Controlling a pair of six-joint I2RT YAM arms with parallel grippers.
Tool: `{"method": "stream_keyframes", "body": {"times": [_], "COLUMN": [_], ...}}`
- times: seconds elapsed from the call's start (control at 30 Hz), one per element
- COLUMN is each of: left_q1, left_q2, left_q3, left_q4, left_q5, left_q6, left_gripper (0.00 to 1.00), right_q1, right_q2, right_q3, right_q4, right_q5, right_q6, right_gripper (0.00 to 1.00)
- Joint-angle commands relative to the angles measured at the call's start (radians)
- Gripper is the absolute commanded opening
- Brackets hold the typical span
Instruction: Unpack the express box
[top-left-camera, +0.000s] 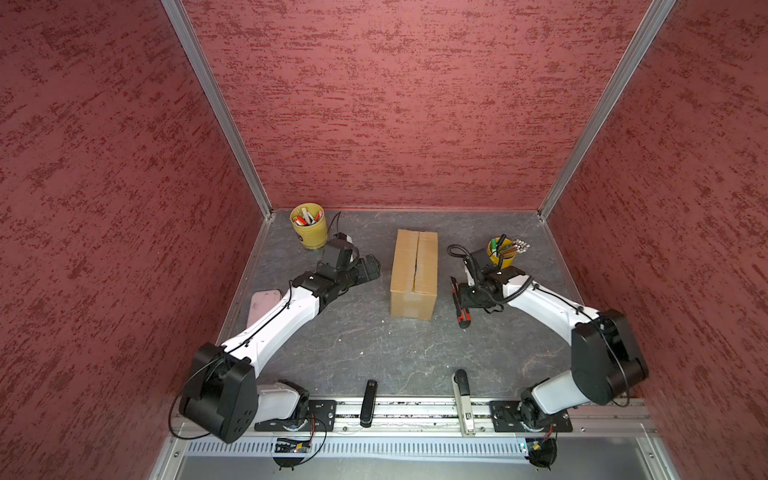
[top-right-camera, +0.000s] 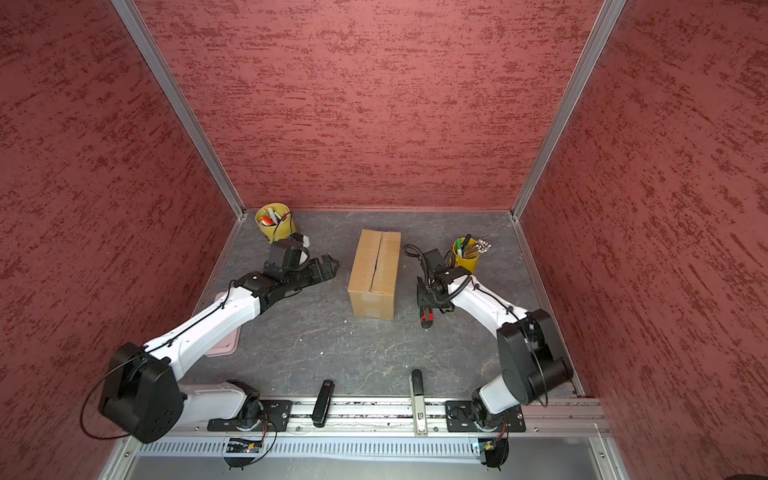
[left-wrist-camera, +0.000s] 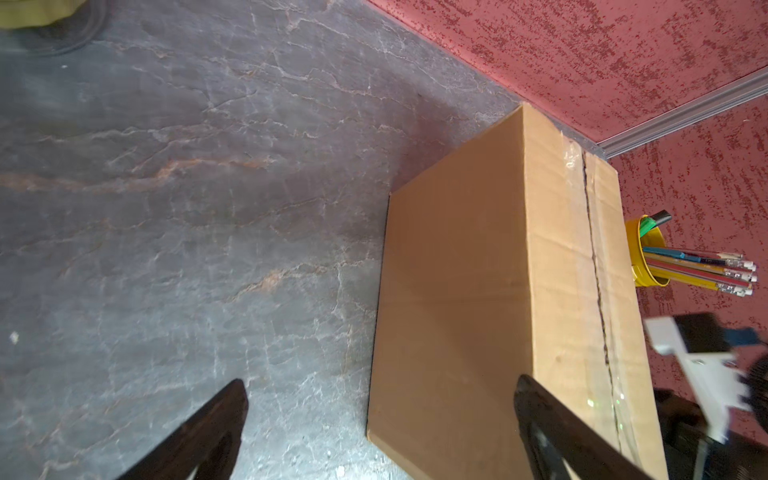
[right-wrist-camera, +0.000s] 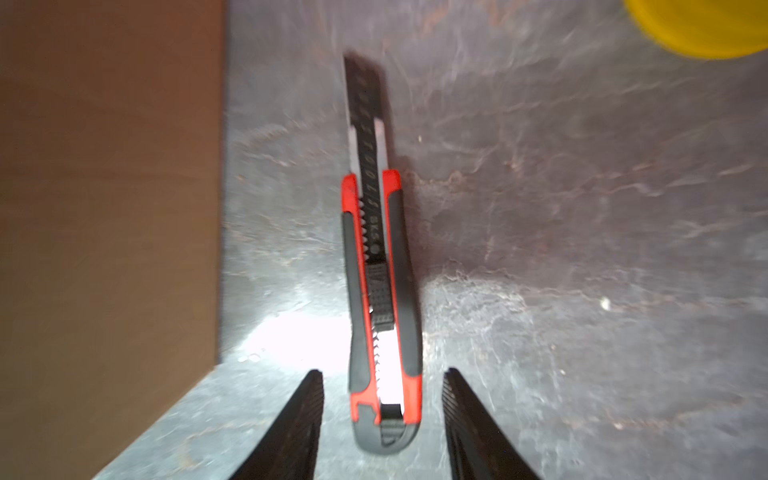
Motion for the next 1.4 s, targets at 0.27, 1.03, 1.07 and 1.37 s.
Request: {"method": "stream_keyframes", "body": {"times": [0.27,1.03,1.07,1.37], "left_q1": [0.028,-0.013,-0.013,0.009], "left_q2": [0.312,0.612,0.618,0.639], "left_q3": [0.277,0.597,0.603,0.652], "left_q4": [0.022,-0.061,-0.063,-0.081], "left_q5": [0.082,0.152,0.153,0.169], "left_q6": [0.109,0.144,0.146,0.167], "left_gripper": [0.85,0.83,0.83,0.83], "right_q1": [0.03,0.307,0.326,0.48], "right_q2": [-0.185,-0.05,-0.047,-0.024], "right_q3": [-0.027,0.051,0.053,0.098], "right_q4": [0.067,0.268,0.277,0.225], "right_q5": [-0.029,0.005,0.005,0.02], "right_q6": [0.081,0.235,0.244,0.302], "right_gripper": [0.41,0.31,0.31,0.3]}}
